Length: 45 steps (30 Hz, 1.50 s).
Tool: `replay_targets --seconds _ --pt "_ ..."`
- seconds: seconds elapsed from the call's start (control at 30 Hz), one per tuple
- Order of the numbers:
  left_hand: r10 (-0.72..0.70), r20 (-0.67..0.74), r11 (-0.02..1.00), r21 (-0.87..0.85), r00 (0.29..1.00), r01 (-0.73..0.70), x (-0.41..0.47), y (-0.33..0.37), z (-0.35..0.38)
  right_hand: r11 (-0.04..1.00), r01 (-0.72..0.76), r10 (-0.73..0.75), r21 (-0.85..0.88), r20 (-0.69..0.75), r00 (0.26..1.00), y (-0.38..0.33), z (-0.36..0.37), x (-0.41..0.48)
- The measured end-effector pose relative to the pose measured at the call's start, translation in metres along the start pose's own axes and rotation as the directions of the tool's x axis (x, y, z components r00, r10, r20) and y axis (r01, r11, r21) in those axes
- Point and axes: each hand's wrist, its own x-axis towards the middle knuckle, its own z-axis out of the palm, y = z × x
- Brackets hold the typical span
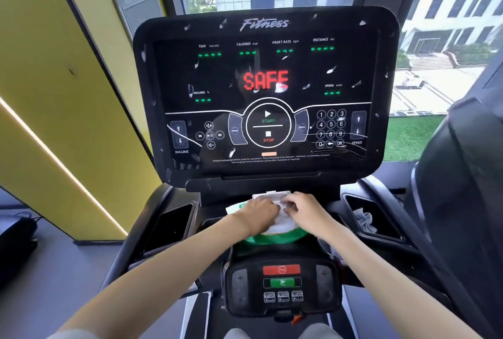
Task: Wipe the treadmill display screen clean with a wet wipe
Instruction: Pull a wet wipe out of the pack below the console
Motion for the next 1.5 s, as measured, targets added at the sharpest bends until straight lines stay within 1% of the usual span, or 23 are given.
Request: replay_targets --seconds 0.13,0.3,0.43,0.53,0.6,0.67,0.73,0.8,0.9,1.03,1.27,1.37,1.43,1.5 --pt "-0.071 0.06 0.992 -0.097 0.996 0.076 0.001 0.007 -0.011 0.999 -0.014 0.014 0.038 0.007 1.0 0.001 -0.003 -0.004" --pt "-0.097 0.093 0.98 -0.166 0.991 0.111 0.0 0.012 -0.022 0.999 -0.012 0.01 0.047 0.045 0.999 -0.001 -0.003 -0.006" --pt "-0.056 0.09 0.986 -0.15 0.994 0.069 0.003 0.013 -0.018 0.999 0.002 -0.004 0.046 0.034 0.999 -0.002 -0.003 -0.006" --pt "-0.063 0.136 0.991 -0.106 0.989 0.078 0.013 0.01 -0.015 0.999 0.039 -0.04 0.026 0.043 0.998 -0.002 -0.003 -0.007" --pt "-0.064 0.137 0.992 -0.095 0.989 0.077 0.016 0.011 -0.017 0.999 0.048 -0.049 0.02 0.06 0.997 0.0 -0.003 -0.008" --pt "-0.051 0.102 0.997 -0.056 0.994 0.057 0.015 0.013 -0.017 0.998 0.06 -0.06 0.011 0.061 0.996 0.002 -0.003 -0.009" --pt "-0.059 0.035 0.997 0.049 0.998 0.057 0.012 0.017 -0.011 0.998 0.059 -0.059 0.006 0.061 0.996 0.002 -0.004 -0.009" --pt "-0.061 0.013 0.987 0.148 0.998 0.058 0.009 0.023 -0.006 0.999 0.052 -0.053 0.013 0.06 0.997 0.002 -0.005 -0.009" --pt "-0.019 0.05 0.982 0.191 0.999 0.009 0.006 0.028 -0.007 0.999 0.043 -0.044 0.014 0.064 0.997 0.002 -0.005 -0.009" --pt "0.073 0.03 0.961 0.265 0.997 -0.079 0.004 0.024 -0.011 1.0 0.025 -0.024 -0.012 0.075 0.997 0.003 -0.004 -0.011" --pt "0.118 0.029 0.937 0.327 0.993 -0.121 0.006 0.023 -0.009 0.999 0.027 -0.024 -0.025 0.095 0.995 0.002 -0.004 -0.014" --pt "0.073 0.014 0.961 0.266 0.997 -0.074 0.005 0.018 -0.01 1.0 0.026 -0.024 -0.018 0.082 0.996 0.002 -0.005 -0.015" --pt "0.01 -0.018 0.99 0.138 1.0 -0.008 0.002 0.011 -0.013 1.0 0.026 -0.026 -0.008 0.068 0.997 0.001 -0.006 -0.014" --pt "-0.044 -0.07 0.998 -0.043 0.997 0.041 -0.002 0.003 -0.017 0.999 0.033 -0.031 -0.023 0.074 0.997 0.0 -0.005 -0.013"
